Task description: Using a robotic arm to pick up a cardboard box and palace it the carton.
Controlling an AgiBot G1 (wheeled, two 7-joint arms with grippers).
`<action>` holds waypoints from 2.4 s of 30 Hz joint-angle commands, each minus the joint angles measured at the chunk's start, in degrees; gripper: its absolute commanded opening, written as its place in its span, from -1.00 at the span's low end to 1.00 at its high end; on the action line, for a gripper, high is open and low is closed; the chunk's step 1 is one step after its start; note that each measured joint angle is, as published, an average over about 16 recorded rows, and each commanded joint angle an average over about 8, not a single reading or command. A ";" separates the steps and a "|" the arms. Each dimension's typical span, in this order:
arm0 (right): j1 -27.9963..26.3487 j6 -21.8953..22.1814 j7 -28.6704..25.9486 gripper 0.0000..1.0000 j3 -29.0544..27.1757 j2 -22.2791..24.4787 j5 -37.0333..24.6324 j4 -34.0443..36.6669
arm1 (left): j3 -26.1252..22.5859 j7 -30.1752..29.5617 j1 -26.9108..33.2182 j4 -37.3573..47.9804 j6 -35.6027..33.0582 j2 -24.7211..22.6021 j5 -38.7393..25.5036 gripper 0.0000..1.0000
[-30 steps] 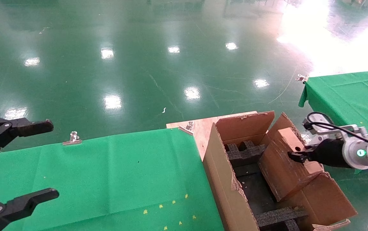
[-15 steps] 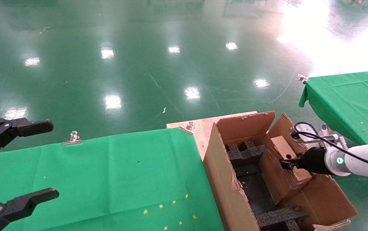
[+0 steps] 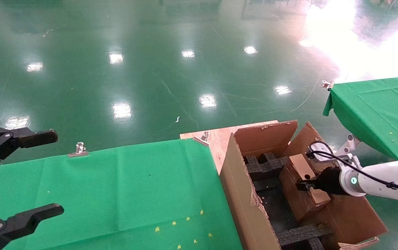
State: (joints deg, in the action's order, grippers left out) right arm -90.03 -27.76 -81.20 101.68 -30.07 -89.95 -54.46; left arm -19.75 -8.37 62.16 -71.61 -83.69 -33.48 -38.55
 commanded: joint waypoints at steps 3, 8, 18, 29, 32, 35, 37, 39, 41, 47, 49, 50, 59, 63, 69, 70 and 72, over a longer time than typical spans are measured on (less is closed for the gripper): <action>1.25 0.37 1.29 -1.00 -0.09 -1.10 1.38 1.79 | 0.00 0.00 0.00 0.00 0.00 0.00 0.00 1.00; 2.40 0.73 3.38 -1.00 -0.51 -2.71 3.06 4.63 | 0.00 0.00 0.00 0.00 0.00 0.00 0.00 1.00; 2.94 0.39 6.82 0.82 -1.41 -4.12 5.34 6.96 | 0.00 0.01 -0.01 0.01 0.01 0.01 0.02 1.00; 2.76 0.35 6.46 1.00 -1.41 -3.95 5.08 6.71 | 0.00 0.00 -0.01 0.01 0.01 0.01 0.02 1.00; 2.65 0.37 6.40 1.00 -1.41 -3.89 4.97 6.64 | 0.00 0.01 -0.01 0.01 0.01 0.01 0.02 1.00; 2.46 0.34 6.36 1.00 -1.42 -3.84 4.86 6.58 | 0.00 0.01 -0.01 0.01 0.01 0.01 0.02 1.00; 2.23 0.34 6.30 1.00 -1.42 -3.76 4.69 6.44 | 0.00 0.01 -0.01 0.01 0.01 0.01 0.02 1.00; 1.95 0.31 6.22 1.00 -1.41 -3.64 4.45 6.22 | 0.00 0.01 -0.01 0.01 0.01 0.01 0.02 1.00; 1.60 0.30 6.12 1.00 -1.40 -3.49 4.15 5.93 | 0.00 0.01 -0.01 0.01 0.01 0.01 0.02 1.00; 0.36 0.39 5.69 1.00 -1.37 -2.95 2.99 4.71 | -0.01 0.01 -0.01 0.01 0.01 0.01 0.02 1.00; -0.18 0.48 5.48 1.00 -1.42 -2.73 2.58 4.18 | -0.01 0.01 -0.01 0.01 0.01 0.01 0.02 1.00; -0.50 0.55 5.35 1.00 -1.48 -2.60 2.38 3.88 | -0.01 0.01 -0.01 0.01 0.02 0.01 0.02 1.00; -6.07 0.36 4.10 1.00 -3.33 -0.70 1.27 -1.05 | -0.01 0.01 -0.01 0.01 0.02 0.01 0.03 1.00; -9.95 -0.43 3.75 1.00 -5.18 0.87 2.02 -5.63 | -0.01 0.01 -0.01 0.01 0.02 0.01 0.03 1.00; -14.91 -1.64 5.71 1.00 -9.12 4.59 6.88 -15.62 | -0.01 0.01 -0.01 0.01 0.02 0.01 0.03 1.00; -15.53 -1.82 6.36 1.00 -9.75 5.19 7.81 -17.17 | -0.01 0.01 -0.01 0.02 0.02 0.01 0.03 1.00; -16.59 -2.29 7.55 1.00 -10.89 6.25 9.67 -19.83 | -0.01 0.02 -0.01 0.02 0.02 0.02 0.03 1.00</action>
State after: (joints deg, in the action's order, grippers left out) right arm -106.07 -29.96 -74.24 91.34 -24.41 -81.10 -72.75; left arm -19.76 -8.36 62.15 -71.59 -83.67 -33.46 -38.53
